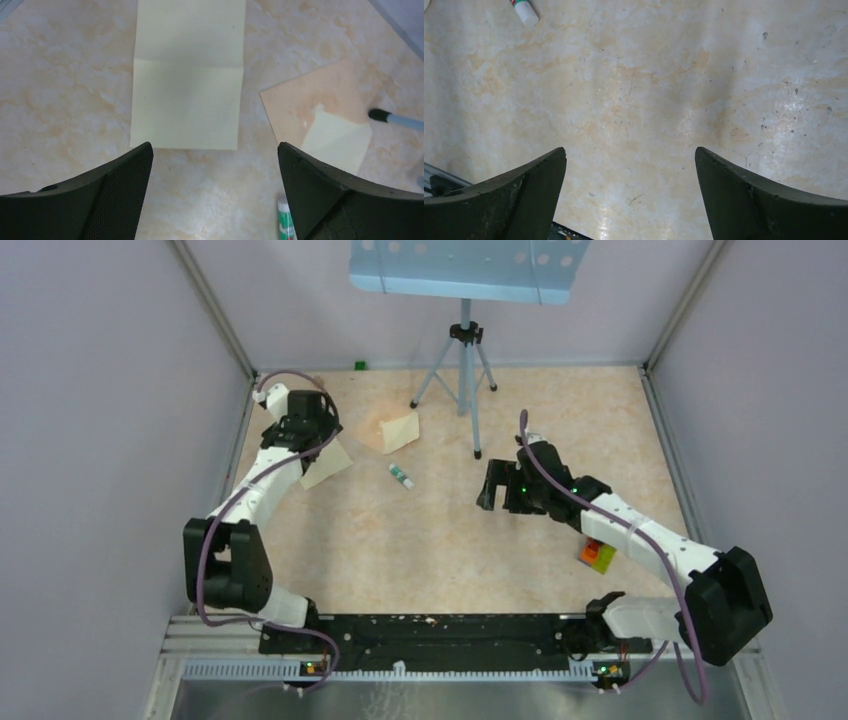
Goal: Place the letter into the envelope and seal it
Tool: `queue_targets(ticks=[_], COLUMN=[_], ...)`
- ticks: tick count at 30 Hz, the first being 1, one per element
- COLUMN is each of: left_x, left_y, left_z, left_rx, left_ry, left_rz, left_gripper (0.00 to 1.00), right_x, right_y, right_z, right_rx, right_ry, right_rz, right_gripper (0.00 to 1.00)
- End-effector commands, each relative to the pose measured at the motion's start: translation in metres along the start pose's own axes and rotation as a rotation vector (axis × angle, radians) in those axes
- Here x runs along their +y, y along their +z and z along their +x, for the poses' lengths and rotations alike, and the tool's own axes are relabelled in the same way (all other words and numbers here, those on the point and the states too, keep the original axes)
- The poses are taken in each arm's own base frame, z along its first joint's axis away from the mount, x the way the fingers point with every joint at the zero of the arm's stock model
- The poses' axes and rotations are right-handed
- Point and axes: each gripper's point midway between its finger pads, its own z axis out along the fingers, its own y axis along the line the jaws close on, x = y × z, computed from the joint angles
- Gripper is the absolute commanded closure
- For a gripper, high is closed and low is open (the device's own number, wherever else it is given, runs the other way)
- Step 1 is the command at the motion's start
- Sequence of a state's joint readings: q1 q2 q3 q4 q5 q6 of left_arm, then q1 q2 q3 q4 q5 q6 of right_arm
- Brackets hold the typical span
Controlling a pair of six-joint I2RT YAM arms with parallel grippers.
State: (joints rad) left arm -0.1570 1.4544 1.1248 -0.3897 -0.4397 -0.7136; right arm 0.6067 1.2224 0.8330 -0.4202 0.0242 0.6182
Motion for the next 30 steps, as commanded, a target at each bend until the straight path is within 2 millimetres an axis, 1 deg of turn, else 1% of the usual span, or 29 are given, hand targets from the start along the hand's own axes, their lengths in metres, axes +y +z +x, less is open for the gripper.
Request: queue_targets(ticks=[1,4,6,8,11,14,18,21,25,26,30], left_x=[0.007,0.008,0.011,0.006,0.001,0.002,0.016,0.032,0.043,0.045,0.056], left_y=[0.046,0.075,0.095,0.110,0.125,0.128,0.124,0.112,0.087,0.080,0.048], left_z=[-0.009,0.000,0.010,0.019,0.036,0.052,0.077,0.100,0.128,0.132,0.159], left_rx=[-0.030,0.001,0.033,0.065,0.116,0.168,0.253,0.318,0.380,0.389,0.449], left_ry=[-0.093,-0.097,-0.091,-0.083,-0.089,-0.111,-0.150,-0.179,-0.199,-0.196,-0.183], left_rz=[-0.022,-0.006,-0.009,0.026,0.056,0.055,-0.013,-0.074,-0.084,-0.083,-0.096], left_gripper=[0.01,0.01,0.01,0.01,0.01,0.01,0.01,0.01,0.01,0.01,0.01], right_x=[0.032,0.034,0.034,0.034,0.032,0.031,0.029,0.027,0.025,0.025,0.023], right_y=[-0.013,-0.015,-0.015,-0.016,-0.015,-0.014,-0.011,-0.009,-0.006,-0.006,-0.004], right_z=[-0.025,-0.024,-0.023,-0.021,-0.019,-0.017,-0.014,-0.011,-0.008,-0.007,-0.004], right_rx=[-0.066,-0.059,-0.052,-0.049,-0.051,-0.045,-0.035,-0.025,-0.015,-0.011,-0.003], right_ry=[-0.063,-0.082,-0.094,-0.100,-0.107,-0.115,-0.120,-0.128,-0.134,-0.135,-0.138], right_rz=[-0.123,-0.136,-0.143,-0.147,-0.148,-0.144,-0.143,-0.138,-0.132,-0.133,-0.135], right_gripper=[0.02,0.01,0.02,0.01,0.01,0.02,0.01,0.02,0.01,0.01,0.01])
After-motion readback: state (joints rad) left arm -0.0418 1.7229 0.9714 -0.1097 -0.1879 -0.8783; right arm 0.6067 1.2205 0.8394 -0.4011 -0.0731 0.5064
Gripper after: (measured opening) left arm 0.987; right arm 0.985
